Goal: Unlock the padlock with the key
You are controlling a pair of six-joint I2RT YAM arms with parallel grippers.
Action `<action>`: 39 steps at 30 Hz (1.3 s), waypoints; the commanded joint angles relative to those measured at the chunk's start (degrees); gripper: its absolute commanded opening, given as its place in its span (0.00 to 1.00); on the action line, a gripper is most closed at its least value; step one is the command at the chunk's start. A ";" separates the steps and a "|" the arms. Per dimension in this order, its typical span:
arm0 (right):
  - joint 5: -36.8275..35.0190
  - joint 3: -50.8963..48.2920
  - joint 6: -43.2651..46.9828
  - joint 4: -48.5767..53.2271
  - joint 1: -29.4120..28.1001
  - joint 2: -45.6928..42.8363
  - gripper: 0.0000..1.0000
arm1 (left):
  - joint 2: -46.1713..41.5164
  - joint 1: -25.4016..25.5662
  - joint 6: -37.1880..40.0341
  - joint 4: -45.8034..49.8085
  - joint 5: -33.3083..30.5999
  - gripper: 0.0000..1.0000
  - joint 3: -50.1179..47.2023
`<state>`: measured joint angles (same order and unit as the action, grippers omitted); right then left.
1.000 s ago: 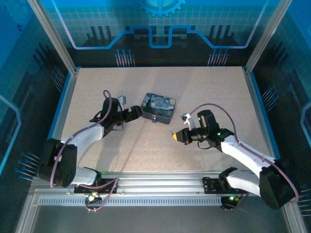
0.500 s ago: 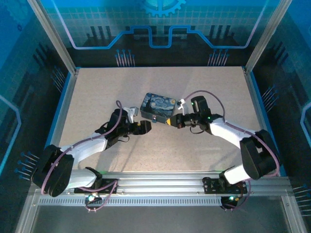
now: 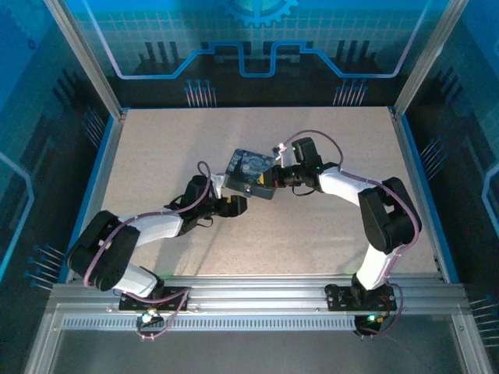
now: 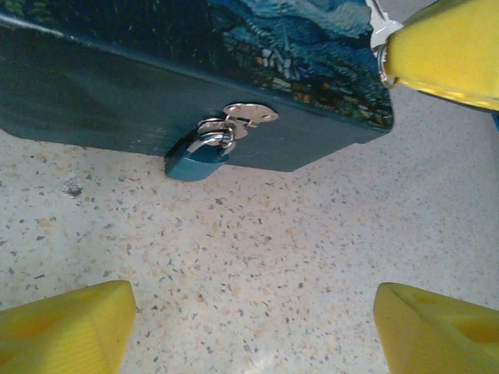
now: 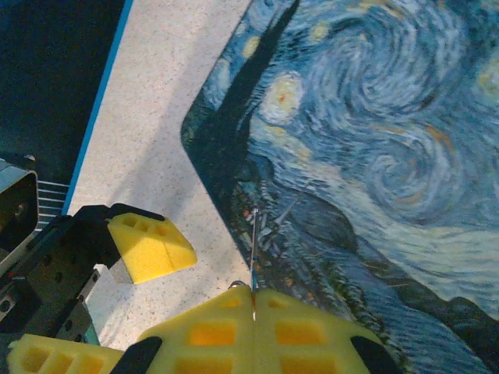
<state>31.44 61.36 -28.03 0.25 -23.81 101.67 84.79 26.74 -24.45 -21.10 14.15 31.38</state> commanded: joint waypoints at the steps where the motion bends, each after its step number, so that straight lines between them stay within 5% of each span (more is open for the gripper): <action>1: -1.66 1.00 0.50 2.81 0.80 1.95 0.00 | 3.15 0.33 1.42 -4.74 -0.53 0.79 2.07; 39: -2.27 -2.41 0.87 3.27 0.52 2.70 0.00 | 20.32 0.32 0.48 -14.65 1.18 0.65 10.31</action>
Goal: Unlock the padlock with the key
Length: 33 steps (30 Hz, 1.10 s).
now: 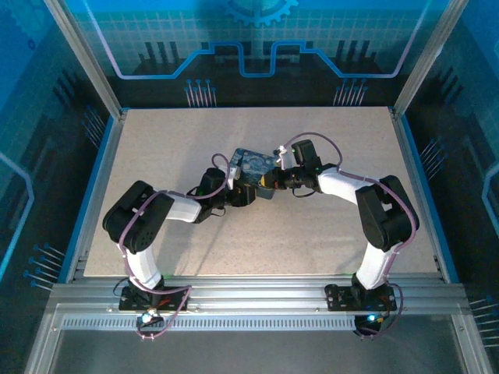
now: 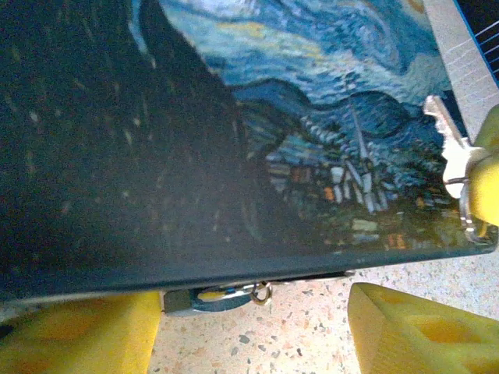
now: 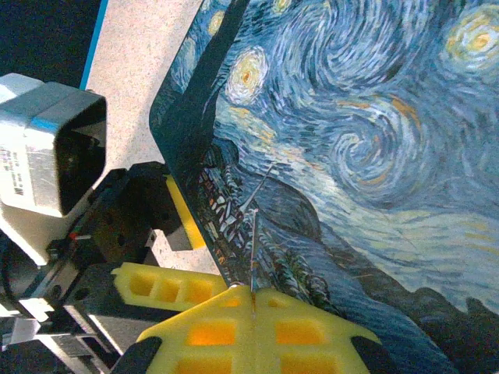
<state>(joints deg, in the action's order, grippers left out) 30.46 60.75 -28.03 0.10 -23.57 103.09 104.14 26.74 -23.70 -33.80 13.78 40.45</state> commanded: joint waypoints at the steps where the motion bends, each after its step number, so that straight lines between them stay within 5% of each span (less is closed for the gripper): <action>1: -1.28 -1.83 0.79 3.33 0.28 1.28 0.00 | 1.24 0.42 -0.65 -2.26 1.81 0.64 1.30; 33: -1.10 -1.63 0.26 2.54 -0.37 1.77 0.00 | 3.31 2.07 -6.37 -7.01 0.27 0.48 0.36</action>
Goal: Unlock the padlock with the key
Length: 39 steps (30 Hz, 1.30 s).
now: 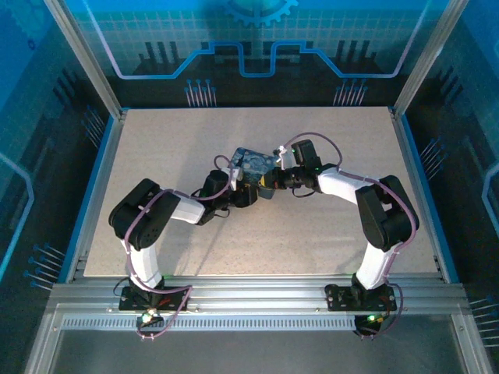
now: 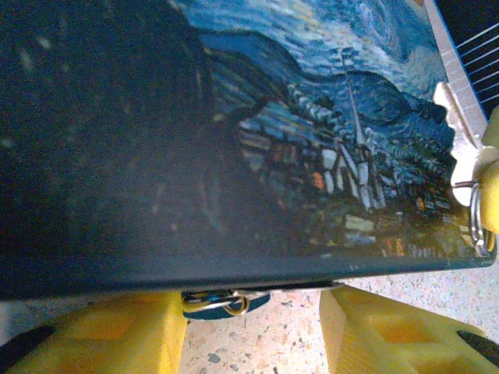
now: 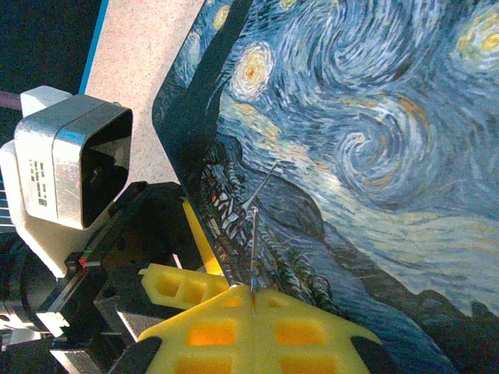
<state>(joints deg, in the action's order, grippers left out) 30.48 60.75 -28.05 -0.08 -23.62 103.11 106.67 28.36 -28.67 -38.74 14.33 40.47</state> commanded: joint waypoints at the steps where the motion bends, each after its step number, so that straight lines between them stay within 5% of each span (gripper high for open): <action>1: -1.12 -1.66 0.26 2.71 -0.37 1.73 0.00 | 0.73 0.47 -1.88 -2.25 -0.18 0.48 0.34; 39: -2.13 -2.08 3.45 0.08 -1.08 -4.11 0.00 | -2.41 1.51 -9.80 -0.93 -0.78 0.26 -0.50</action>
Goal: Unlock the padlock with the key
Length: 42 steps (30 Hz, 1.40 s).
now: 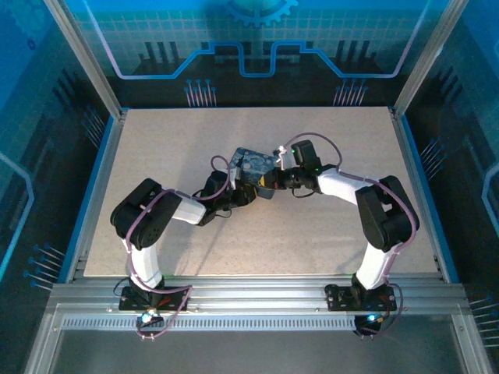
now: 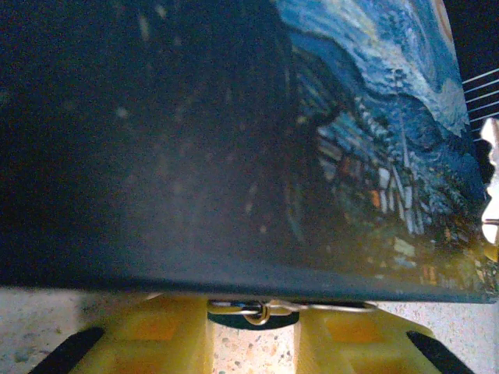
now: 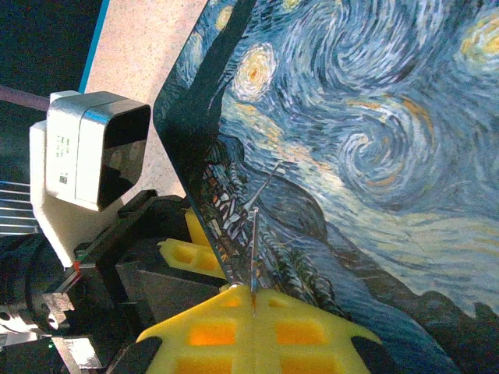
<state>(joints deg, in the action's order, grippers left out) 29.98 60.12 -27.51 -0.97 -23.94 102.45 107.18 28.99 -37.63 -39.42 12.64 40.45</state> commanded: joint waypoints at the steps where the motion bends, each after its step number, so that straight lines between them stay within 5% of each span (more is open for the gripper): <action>1: -2.17 -1.72 3.67 0.97 -0.75 -4.58 0.00 | -3.69 1.01 -0.79 0.04 0.72 0.26 -0.88; 20: -13.14 -20.20 23.30 1.34 -8.29 -28.77 0.00 | -16.85 1.36 -6.91 17.76 6.18 0.21 -0.31; 42: -18.22 -23.73 26.92 -8.66 -15.22 -16.62 0.00 | -18.10 1.32 -8.65 24.92 9.53 0.21 2.13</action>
<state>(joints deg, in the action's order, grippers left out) 13.23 35.97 -1.21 -6.57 -38.35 84.75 91.00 29.85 -45.17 -14.76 20.16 40.47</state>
